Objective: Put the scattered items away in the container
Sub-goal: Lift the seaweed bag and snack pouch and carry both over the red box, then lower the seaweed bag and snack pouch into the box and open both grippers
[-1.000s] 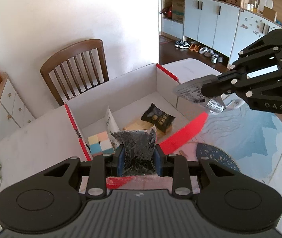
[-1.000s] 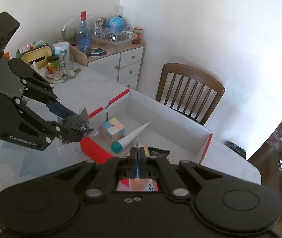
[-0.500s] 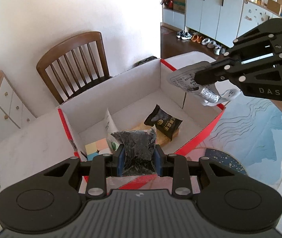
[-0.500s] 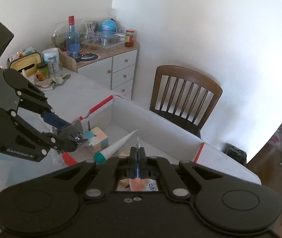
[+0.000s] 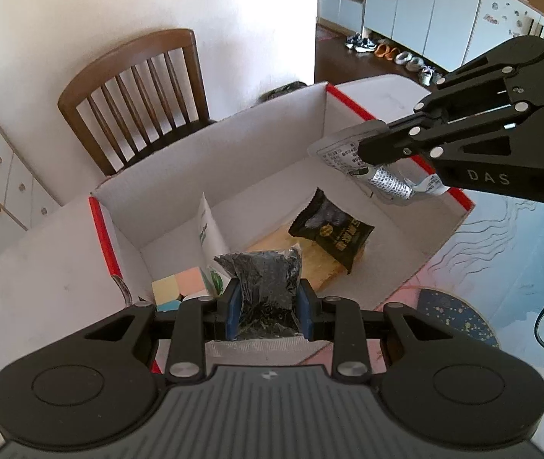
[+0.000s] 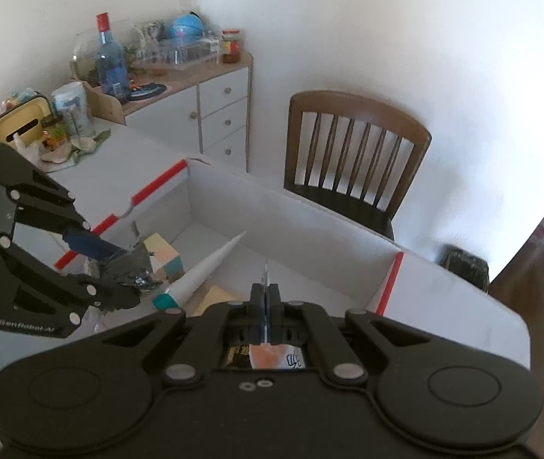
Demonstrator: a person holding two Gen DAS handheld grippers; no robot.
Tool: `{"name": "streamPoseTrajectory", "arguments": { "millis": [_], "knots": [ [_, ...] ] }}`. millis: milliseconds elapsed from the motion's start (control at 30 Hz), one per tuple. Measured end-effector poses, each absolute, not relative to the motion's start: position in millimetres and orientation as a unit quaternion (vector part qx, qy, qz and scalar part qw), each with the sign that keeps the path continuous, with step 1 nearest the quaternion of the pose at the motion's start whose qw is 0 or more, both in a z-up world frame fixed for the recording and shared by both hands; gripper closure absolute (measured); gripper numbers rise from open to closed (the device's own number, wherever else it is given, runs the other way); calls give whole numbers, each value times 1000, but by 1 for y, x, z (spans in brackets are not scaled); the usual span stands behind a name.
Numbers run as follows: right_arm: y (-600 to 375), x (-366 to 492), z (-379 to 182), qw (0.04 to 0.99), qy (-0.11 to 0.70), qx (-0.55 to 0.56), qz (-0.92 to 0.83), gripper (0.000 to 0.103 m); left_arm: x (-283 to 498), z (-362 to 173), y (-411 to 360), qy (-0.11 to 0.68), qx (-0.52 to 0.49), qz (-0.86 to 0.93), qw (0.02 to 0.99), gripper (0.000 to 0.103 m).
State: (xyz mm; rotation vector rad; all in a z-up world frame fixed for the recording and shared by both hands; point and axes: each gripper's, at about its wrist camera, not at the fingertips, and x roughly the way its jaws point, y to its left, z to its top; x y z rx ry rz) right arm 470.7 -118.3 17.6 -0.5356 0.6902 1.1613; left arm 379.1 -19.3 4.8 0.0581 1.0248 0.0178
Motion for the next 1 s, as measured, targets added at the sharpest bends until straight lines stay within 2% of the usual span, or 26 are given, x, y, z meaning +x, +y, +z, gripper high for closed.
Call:
{"name": "streamPoseTrajectory", "arguments": {
  "millis": [1000],
  "knots": [
    [-89,514,-42,748,381,-231,493,103,430,-63,-4,596,26,9,803,74]
  ]
}}
